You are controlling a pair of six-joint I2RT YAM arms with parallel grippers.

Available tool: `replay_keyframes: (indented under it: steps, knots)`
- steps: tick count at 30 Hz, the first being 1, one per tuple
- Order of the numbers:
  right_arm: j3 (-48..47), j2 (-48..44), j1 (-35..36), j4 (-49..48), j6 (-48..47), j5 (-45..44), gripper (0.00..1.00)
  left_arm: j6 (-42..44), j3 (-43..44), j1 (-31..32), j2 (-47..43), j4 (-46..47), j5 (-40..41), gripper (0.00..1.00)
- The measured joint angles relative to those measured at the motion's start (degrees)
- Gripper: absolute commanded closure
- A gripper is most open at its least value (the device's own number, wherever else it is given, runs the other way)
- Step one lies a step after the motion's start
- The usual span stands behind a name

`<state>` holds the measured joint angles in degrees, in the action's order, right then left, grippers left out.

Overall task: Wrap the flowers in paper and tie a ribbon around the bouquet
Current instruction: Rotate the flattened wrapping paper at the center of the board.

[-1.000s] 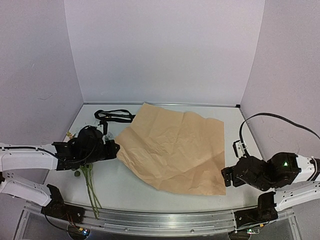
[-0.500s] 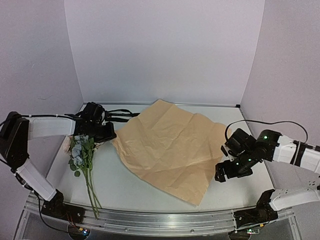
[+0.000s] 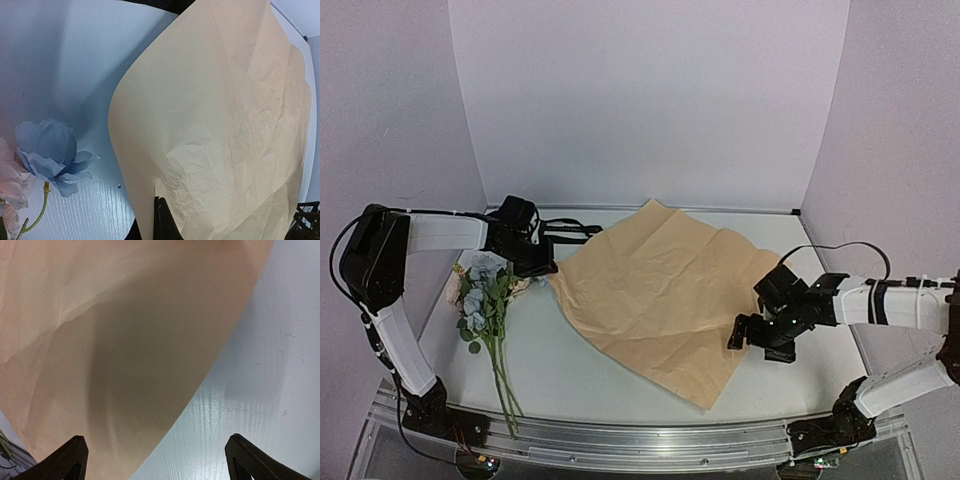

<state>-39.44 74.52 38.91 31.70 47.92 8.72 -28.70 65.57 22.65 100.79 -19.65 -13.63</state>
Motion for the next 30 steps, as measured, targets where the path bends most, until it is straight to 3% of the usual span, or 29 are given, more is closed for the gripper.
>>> replay_keyframes:
  steps: [13, 15, 18, 21, 25, 30]
  knots:
    - [7.7, 3.4, 0.0, -18.3, 13.0, -7.7, 0.29, 0.4, 0.1, -0.1, 0.8, -1.4, -1.7, 1.00]
    - [8.0, 3.8, 0.0, -20.8, 14.0, -8.2, 0.41, 0.5, 0.1, -0.1, 0.8, -1.4, -1.9, 1.00]
    - [8.7, 3.9, 0.0, -23.1, 15.7, -9.1, 0.72, 0.5, 0.1, -0.1, 0.8, -1.4, -2.1, 1.00]
    - [9.6, 3.8, 0.0, -24.4, 16.6, -9.8, 0.94, 0.7, 0.1, -0.1, 0.8, -1.4, -2.3, 1.00]
    - [11.9, 2.9, 1.1, -25.3, 18.8, -11.7, 1.00, 0.9, 0.1, -0.1, 0.8, -1.3, -3.3, 1.00]
    - [15.4, -1.0, 9.9, -24.3, 21.1, -18.6, 1.00, 0.8, -0.9, -0.1, 0.5, -0.4, -4.3, 1.00]
